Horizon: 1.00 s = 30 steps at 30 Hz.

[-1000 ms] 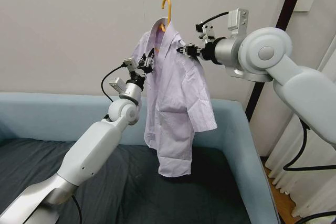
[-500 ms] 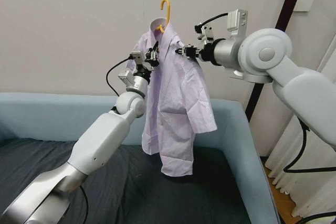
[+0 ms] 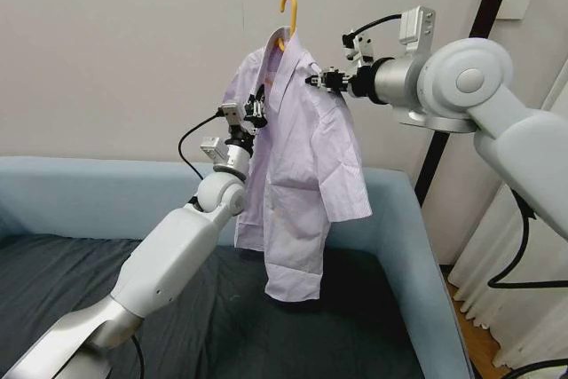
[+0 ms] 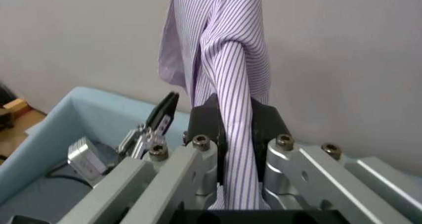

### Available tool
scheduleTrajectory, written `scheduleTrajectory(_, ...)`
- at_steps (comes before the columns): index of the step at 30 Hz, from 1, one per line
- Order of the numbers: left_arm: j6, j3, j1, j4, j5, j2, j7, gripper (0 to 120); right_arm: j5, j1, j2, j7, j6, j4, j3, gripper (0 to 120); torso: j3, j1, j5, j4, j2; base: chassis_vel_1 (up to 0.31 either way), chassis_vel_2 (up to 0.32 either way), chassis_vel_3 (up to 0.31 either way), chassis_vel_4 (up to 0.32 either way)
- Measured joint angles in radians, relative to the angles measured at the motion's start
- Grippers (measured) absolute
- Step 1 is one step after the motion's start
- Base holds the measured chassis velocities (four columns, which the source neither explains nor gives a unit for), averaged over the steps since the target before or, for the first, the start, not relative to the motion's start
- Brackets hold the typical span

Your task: Pick up the clothes from the sofa and hang them on the clothes hanger.

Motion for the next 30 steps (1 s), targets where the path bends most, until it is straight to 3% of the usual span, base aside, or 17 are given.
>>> scheduleTrajectory(5, -0.008, -0.059, 0.133, -0.038, 0.019, 0.021, -0.002, 31, 0.016, 0.004, -0.031, 0.000, 0.000, 0.009, 0.001, 7, 0.000, 0.000, -0.0003, 0.0002, 0.000, 0.000, 0.000, 0.000, 0.000)
scheduleTrajectory(12, -0.039, -0.175, 0.347, -0.109, 0.021, 0.080, 0.026, 59, 0.039, 0.005, -0.064, 0.002, 0.000, 0.032, 0.016, 7, 0.000, 0.000, -0.0003, 0.0003, 0.000, 0.000, 0.000, 0.000, 0.000)
scheduleTrajectory(17, -0.003, -0.230, 0.483, -0.161, 0.098, 0.130, -0.063, 78, 0.064, 0.017, -0.098, 0.025, 0.003, 0.063, 0.018, 7, 0.000, 0.000, -0.0004, 0.0001, 0.000, 0.000, 0.000, 0.000, 0.000)
scheduleTrajectory(21, 0.006, -0.286, 0.577, -0.192, 0.142, 0.130, -0.098, 94, 0.082, 0.017, -0.133, 0.053, 0.006, 0.097, 0.032, 7, 0.000, 0.000, -0.0004, 0.0004, 0.000, 0.000, 0.000, 0.000, 0.000)
scheduleTrajectory(30, 0.031, -0.303, 0.613, -0.265, 0.147, 0.103, -0.126, 100, 0.050, 0.015, -0.167, 0.121, 0.030, 0.074, 0.049, 7, 0.000, 0.000, 0.0000, 0.0001, 0.000, 0.000, 0.000, 0.000, 0.000)
